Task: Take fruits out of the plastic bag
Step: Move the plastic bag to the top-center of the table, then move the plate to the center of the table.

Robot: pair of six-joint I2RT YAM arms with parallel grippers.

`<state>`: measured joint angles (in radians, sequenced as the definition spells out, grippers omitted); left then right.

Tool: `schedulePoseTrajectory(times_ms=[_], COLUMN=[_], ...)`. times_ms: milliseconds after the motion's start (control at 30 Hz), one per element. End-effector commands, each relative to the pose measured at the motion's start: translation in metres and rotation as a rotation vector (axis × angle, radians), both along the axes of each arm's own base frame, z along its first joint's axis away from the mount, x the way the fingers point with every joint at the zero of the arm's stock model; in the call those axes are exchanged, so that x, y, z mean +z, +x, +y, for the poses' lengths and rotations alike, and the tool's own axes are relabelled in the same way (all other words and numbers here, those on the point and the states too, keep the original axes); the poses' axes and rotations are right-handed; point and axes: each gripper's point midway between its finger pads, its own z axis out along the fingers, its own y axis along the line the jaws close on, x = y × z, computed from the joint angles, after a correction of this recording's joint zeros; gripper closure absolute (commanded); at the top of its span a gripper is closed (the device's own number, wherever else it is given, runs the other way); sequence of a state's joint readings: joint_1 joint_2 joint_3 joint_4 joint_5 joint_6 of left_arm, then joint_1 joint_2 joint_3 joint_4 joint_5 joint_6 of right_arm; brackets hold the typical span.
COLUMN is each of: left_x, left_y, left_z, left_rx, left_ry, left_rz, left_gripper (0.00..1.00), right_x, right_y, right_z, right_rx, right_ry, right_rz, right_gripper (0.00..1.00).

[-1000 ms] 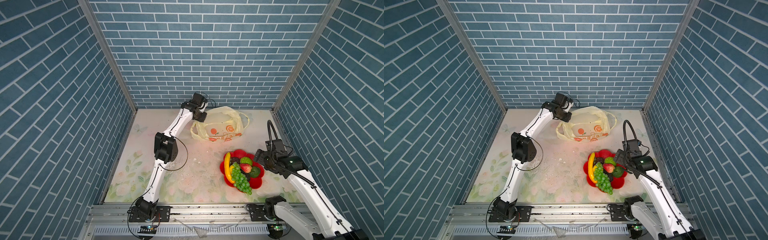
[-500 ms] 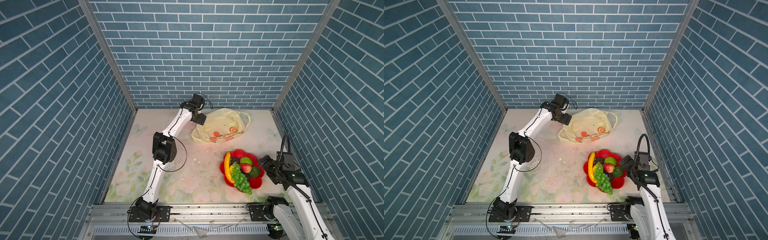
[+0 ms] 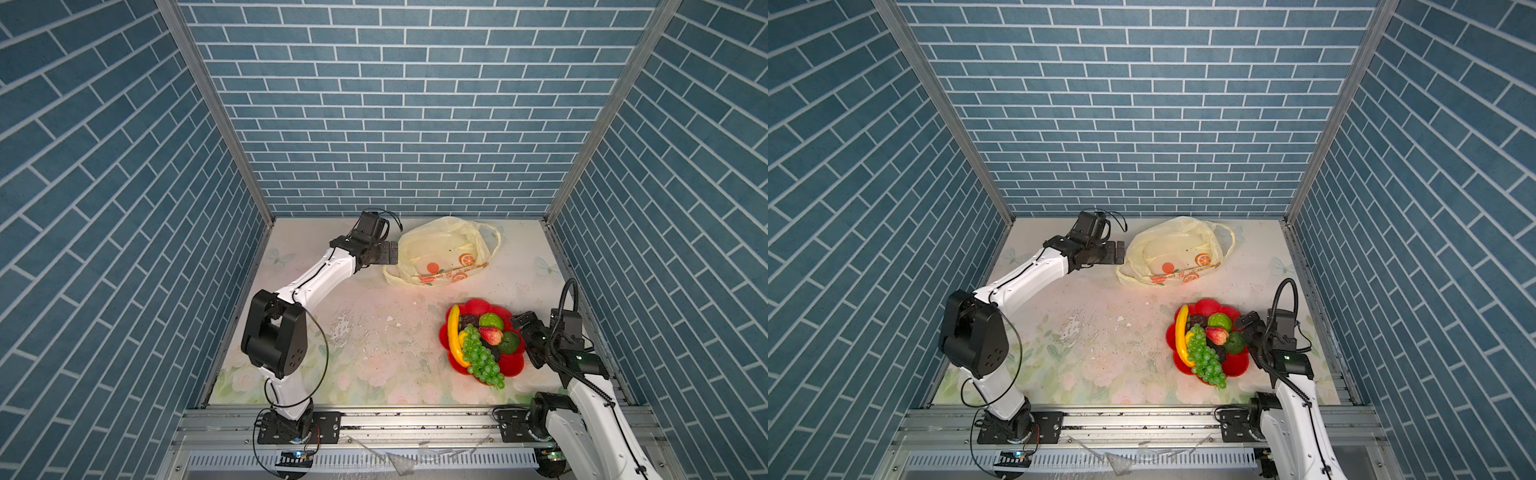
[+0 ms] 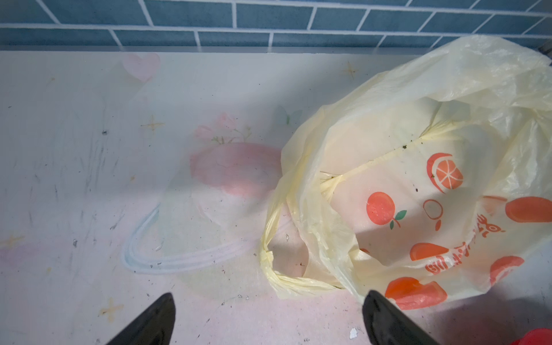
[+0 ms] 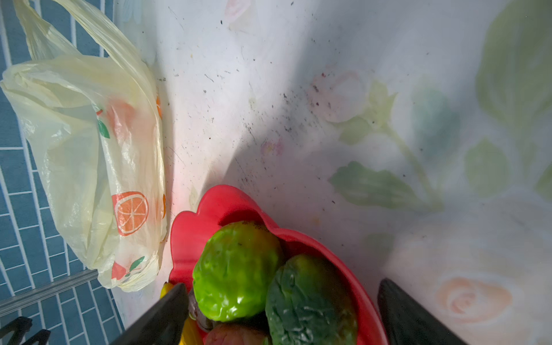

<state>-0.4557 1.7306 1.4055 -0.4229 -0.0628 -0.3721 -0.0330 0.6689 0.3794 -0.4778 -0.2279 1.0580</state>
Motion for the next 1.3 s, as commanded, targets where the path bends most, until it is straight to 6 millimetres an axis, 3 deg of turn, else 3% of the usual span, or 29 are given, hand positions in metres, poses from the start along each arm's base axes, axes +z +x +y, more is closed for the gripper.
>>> schedulePoseTrajectory(times_ms=[0,333,767,1267], left_x=[0.013,-0.005,-0.01,-0.018], left_y=[0.002,-0.033,-0.053,-0.07], left_z=[0.013,0.035,0.057,0.075], left_rx=[0.098,0.159,0.199,0.223], left_ry=[-0.06,-0.072,-0.032,0.029], left_rz=[-0.096,-0.092,-0.106,-0.111], left_gripper=[0.01,0.01,0.01,0.01], right_x=[-0.006,-0.008,-0.005,-0.009], right_y=[0.001,0.016,0.042,0.07], right_z=[0.009,0.034,0.079,0.151], right_rx=[-0.013,0.023,0.131,0.255], right_ry=[0.07,0.072,0.055,0.068], right_rz=[-0.002,-0.03,-0.054,-0.082], right_gripper=[0.01,0.01,0.01,0.01])
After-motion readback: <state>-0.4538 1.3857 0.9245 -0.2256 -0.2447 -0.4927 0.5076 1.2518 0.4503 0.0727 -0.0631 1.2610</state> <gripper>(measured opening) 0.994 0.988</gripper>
